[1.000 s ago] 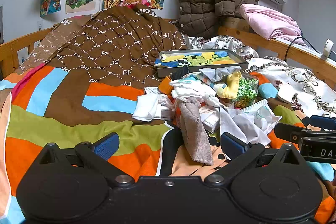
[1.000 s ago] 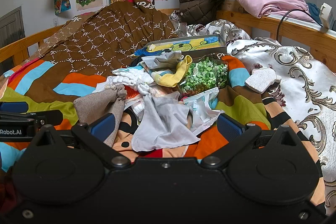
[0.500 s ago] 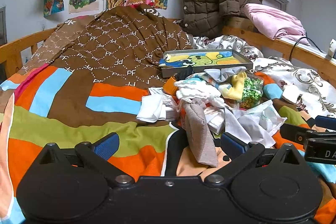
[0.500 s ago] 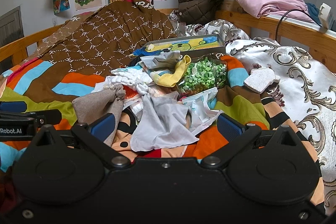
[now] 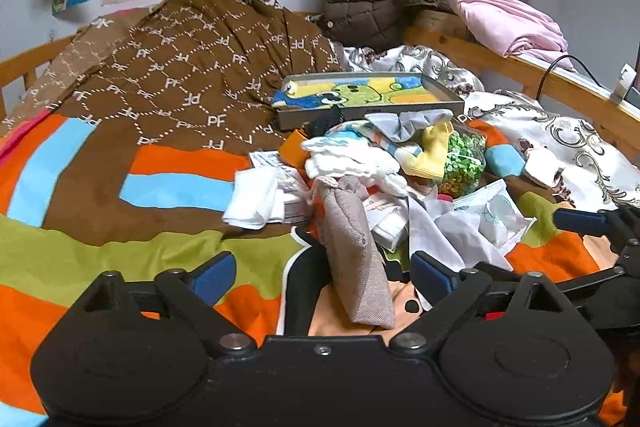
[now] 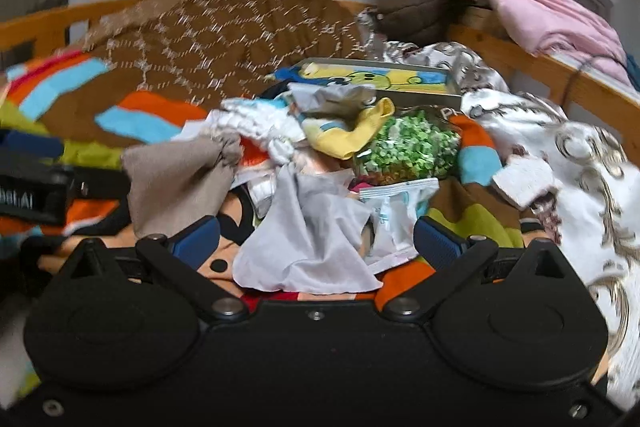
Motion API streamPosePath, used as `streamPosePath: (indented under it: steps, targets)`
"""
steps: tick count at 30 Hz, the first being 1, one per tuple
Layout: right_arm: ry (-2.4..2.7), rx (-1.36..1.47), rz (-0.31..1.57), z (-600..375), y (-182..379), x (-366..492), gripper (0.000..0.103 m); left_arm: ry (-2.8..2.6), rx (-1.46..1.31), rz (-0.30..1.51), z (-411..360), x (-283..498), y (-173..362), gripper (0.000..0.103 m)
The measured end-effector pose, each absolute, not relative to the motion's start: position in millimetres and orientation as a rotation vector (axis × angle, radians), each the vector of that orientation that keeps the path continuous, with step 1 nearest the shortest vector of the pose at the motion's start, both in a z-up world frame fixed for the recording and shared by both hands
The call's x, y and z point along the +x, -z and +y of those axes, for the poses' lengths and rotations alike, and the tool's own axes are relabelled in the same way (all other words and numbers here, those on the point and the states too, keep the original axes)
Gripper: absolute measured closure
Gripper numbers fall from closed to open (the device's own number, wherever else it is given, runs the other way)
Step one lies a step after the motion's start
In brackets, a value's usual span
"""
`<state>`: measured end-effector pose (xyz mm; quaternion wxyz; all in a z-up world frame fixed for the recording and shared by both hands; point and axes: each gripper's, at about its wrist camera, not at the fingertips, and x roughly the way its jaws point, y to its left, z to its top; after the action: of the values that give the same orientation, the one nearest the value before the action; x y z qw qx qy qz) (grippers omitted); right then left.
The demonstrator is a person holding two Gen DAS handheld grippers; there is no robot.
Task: Organize soft objects
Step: 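Grasp the beige knit cloth with the left gripper while the right gripper grasps a grey cloth, then carry both held cloths up and over to the frog-painted metal tray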
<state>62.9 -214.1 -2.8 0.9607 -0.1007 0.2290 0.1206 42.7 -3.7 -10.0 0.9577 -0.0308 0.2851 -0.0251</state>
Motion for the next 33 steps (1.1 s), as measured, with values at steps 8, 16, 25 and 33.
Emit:
streamPosePath:
  steps: [8,16,25,33]
  targets:
    - [-0.256,-0.239,0.508,-204.8,12.2,84.5,0.008,0.077,-0.069,0.624,-5.0,62.6,13.0,0.033]
    - [-0.263,-0.25,0.573,-200.6,29.2,107.6,0.036,0.056,-0.052,0.664,-7.4,74.6,17.2,0.072]
    - [-0.261,-0.241,0.609,-199.5,35.6,114.3,0.071,0.024,-0.041,0.665,-11.1,70.0,15.4,0.094]
    - [-0.249,-0.222,0.642,-205.0,38.1,116.8,0.102,0.091,0.026,0.624,-31.8,48.8,3.6,0.096]
